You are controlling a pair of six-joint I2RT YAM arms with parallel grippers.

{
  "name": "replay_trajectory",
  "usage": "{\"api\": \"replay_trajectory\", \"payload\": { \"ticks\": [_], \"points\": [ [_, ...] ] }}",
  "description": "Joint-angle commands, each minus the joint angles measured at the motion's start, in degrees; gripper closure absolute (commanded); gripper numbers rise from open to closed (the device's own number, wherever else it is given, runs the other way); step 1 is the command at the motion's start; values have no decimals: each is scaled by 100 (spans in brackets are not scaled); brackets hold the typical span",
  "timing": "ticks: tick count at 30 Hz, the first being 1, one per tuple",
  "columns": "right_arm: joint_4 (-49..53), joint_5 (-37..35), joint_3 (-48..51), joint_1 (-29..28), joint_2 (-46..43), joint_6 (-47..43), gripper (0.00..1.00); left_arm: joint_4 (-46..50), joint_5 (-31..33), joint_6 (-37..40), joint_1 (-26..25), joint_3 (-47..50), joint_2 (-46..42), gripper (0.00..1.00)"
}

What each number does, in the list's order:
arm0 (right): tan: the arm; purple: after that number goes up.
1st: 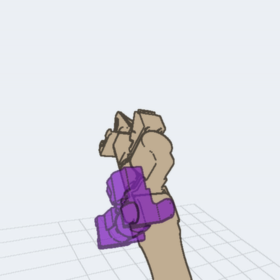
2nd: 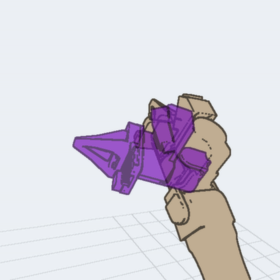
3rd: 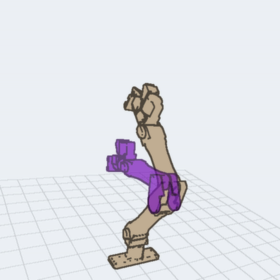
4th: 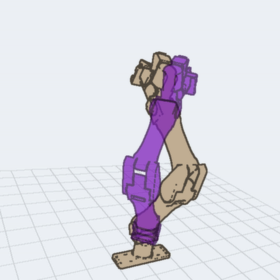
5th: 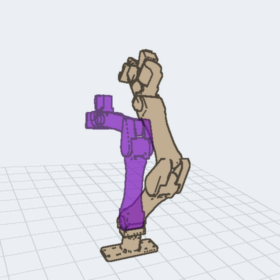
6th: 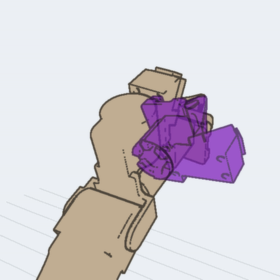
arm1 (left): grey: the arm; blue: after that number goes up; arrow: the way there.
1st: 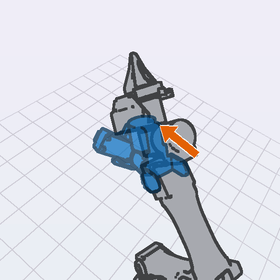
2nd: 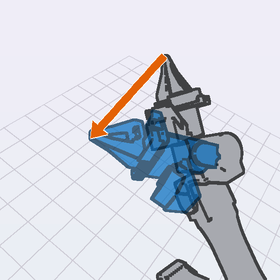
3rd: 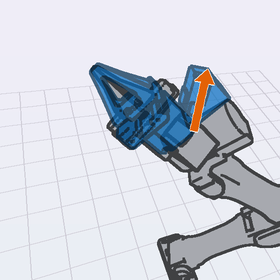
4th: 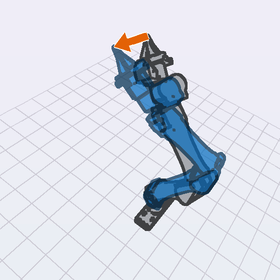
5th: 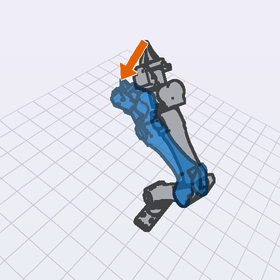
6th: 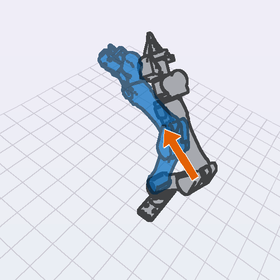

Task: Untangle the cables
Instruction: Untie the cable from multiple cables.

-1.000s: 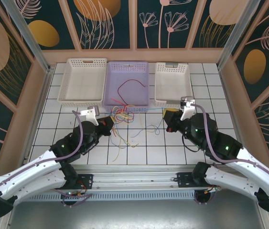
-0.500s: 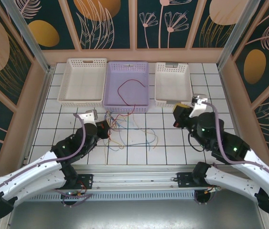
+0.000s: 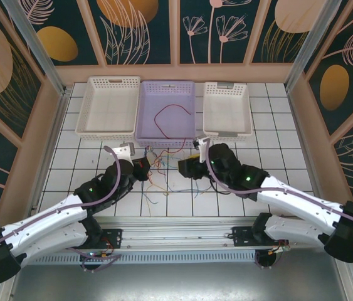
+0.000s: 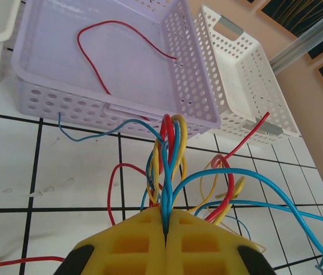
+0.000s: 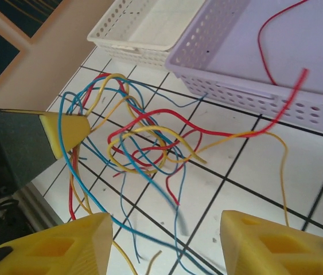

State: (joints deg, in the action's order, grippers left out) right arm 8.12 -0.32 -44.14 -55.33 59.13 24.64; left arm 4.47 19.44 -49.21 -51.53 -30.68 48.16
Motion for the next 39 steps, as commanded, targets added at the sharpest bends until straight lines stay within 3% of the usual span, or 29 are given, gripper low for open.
{"api": "replay_trajectory", "payload": {
  "ticks": [1,10,26,33,36,39],
  "points": [
    [-656,229,-31,27,340,-191,47,-314,-110,-97,15,38,-21,100],
    [-1168,-176,162,96,861,-231,47,-475,-287,-66,20,138,-69,100],
    [-2002,175,145,216,1736,-425,52,-579,-409,-124,11,107,-139,100],
    [-1919,-27,46,216,1871,-406,85,-453,-380,-138,14,125,-288,100],
    [-1584,-539,74,224,1725,-366,98,-336,-333,-111,13,140,-365,100],
    [-1190,-961,204,370,1427,-227,100,-148,-209,-97,18,141,-430,100]
  ]
}}
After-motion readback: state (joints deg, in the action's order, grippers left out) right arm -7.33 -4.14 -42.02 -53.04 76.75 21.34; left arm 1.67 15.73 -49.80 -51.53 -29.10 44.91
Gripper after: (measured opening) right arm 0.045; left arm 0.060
